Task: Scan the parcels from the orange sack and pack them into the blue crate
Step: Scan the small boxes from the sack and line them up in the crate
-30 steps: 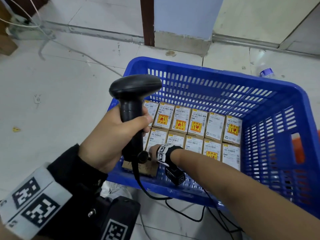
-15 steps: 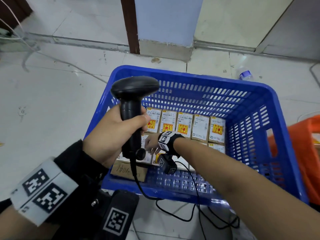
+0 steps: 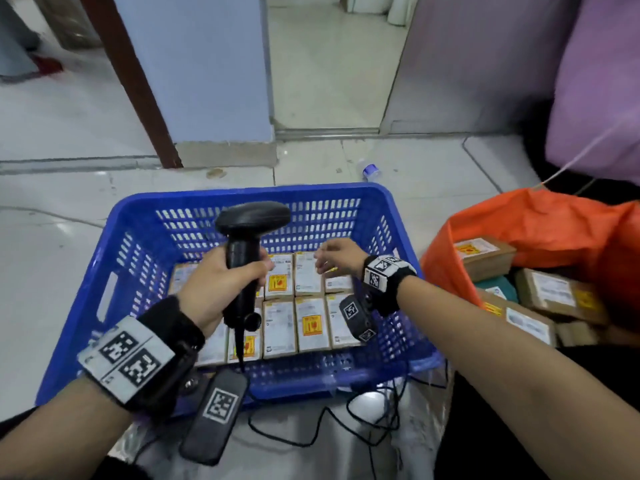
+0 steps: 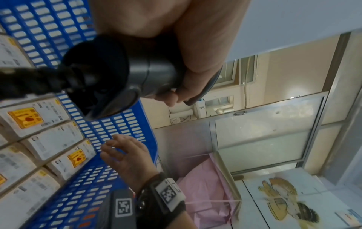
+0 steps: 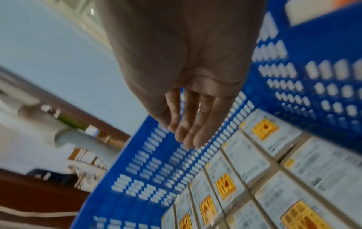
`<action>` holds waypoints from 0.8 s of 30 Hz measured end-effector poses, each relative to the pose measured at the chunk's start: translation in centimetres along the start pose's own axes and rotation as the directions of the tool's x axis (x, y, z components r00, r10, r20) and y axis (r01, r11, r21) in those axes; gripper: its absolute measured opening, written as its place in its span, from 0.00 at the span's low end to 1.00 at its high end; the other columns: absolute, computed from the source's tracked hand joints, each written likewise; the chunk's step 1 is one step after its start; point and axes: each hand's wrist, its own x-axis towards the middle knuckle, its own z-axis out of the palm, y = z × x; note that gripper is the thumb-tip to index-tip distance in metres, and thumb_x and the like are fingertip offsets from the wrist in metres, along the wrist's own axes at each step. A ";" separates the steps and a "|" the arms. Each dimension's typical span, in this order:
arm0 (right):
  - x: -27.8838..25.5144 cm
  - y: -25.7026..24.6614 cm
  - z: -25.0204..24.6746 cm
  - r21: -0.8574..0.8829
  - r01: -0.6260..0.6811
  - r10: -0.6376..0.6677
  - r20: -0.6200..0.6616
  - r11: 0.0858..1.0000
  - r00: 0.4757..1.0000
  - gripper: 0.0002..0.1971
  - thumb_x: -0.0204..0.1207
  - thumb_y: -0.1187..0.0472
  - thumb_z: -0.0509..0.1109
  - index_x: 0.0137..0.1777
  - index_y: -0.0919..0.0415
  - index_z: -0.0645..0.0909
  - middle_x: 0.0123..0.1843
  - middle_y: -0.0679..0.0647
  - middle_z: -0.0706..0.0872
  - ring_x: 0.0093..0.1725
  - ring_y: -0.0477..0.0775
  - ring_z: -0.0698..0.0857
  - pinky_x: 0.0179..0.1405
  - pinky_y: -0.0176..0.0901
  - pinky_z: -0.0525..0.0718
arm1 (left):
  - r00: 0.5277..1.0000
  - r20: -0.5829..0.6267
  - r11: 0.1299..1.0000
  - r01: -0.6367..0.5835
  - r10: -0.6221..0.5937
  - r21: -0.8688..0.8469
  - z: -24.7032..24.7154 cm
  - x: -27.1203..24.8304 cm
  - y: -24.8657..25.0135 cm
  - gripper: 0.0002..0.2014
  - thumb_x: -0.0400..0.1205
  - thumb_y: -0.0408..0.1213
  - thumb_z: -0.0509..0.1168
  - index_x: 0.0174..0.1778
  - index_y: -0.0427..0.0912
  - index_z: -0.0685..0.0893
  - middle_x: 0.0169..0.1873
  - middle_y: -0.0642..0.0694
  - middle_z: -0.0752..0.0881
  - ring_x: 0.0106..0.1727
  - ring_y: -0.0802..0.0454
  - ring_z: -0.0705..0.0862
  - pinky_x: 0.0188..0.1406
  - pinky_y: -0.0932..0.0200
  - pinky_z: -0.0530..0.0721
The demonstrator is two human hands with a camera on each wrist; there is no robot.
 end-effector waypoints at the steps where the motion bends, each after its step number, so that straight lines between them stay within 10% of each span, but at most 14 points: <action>1: -1.3 -0.1 -1.4 0.038 0.036 -0.034 -0.050 0.999 0.998 0.10 0.82 0.71 0.64 0.38 0.61 0.77 0.34 0.58 0.82 0.33 0.53 0.83 0.33 0.40 0.86 | 1.000 0.023 1.000 -0.011 0.011 -0.003 1.4 0.1 0.5 0.03 0.79 0.28 0.69 0.44 0.38 0.81 0.31 0.44 0.80 0.29 0.54 0.79 0.35 0.61 0.79; 14: -10.7 4.6 -19.5 0.195 0.257 -0.075 -0.641 0.947 0.764 0.13 0.79 0.76 0.59 0.39 0.58 0.75 0.30 0.56 0.78 0.20 0.43 0.79 0.21 0.34 0.81 | 0.898 0.418 0.971 -0.206 0.139 0.118 19.3 1.1 4.2 0.06 0.78 0.23 0.68 0.39 0.37 0.80 0.32 0.44 0.82 0.27 0.56 0.77 0.33 0.63 0.78; 20: -14.5 10.8 -32.0 0.179 -0.028 0.151 -0.721 0.983 0.677 0.03 0.73 0.64 0.67 0.39 0.57 0.78 0.33 0.59 0.81 0.25 0.50 0.81 0.23 0.38 0.80 | 0.840 0.525 0.962 -0.237 0.132 0.137 24.3 1.6 4.2 0.02 0.79 0.21 0.65 0.45 0.29 0.81 0.22 0.54 0.82 0.26 0.58 0.77 0.30 0.68 0.78; 24: -19.6 17.5 -36.5 0.050 -0.486 0.319 -0.812 0.872 0.490 0.16 0.69 0.49 0.73 0.51 0.59 0.84 0.50 0.64 0.87 0.51 0.65 0.87 0.53 0.53 0.85 | 0.820 0.561 0.977 -0.193 0.108 0.094 26.6 2.1 4.1 0.12 0.72 0.28 0.71 0.48 0.27 0.81 0.28 0.48 0.83 0.27 0.56 0.77 0.31 0.66 0.79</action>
